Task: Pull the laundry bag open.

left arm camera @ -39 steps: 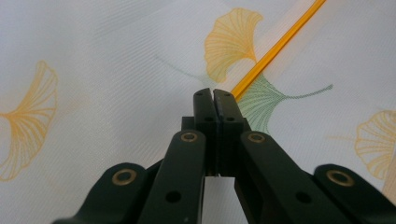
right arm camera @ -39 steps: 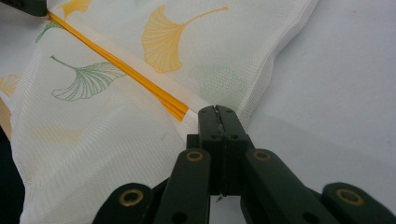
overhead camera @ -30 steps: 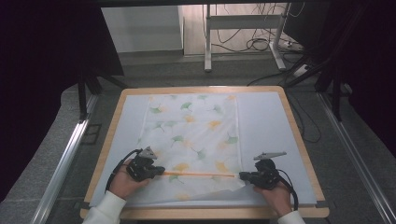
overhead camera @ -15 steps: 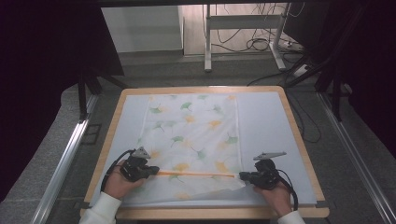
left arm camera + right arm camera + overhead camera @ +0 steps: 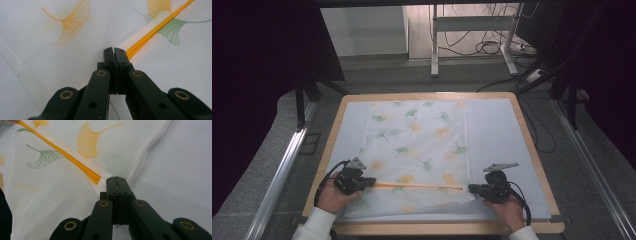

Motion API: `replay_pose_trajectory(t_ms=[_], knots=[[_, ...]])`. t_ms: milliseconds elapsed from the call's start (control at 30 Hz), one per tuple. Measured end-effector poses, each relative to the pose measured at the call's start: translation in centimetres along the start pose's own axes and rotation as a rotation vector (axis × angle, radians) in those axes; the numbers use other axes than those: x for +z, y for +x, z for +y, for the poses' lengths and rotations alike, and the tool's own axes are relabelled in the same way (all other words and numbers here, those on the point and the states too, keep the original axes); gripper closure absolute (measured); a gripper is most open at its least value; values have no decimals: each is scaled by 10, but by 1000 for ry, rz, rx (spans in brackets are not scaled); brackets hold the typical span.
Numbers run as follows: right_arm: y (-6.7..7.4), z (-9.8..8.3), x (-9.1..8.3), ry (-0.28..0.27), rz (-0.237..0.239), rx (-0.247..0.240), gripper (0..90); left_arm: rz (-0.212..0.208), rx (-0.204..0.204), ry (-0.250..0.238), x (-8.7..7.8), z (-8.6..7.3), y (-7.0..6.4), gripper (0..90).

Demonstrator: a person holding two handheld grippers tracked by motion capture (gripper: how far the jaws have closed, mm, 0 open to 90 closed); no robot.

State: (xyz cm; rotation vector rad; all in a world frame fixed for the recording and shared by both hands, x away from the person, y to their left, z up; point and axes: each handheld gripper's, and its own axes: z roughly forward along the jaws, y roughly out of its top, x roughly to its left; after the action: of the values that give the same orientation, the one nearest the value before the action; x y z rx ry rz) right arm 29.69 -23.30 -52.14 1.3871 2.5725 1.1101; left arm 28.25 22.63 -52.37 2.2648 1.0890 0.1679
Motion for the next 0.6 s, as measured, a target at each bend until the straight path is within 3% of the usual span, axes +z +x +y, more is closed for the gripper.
replay_pose_trajectory(t_ms=[600], knots=[[0,0,0,0,-4,1,896,23,-44,-5,-8,-9,13,900]])
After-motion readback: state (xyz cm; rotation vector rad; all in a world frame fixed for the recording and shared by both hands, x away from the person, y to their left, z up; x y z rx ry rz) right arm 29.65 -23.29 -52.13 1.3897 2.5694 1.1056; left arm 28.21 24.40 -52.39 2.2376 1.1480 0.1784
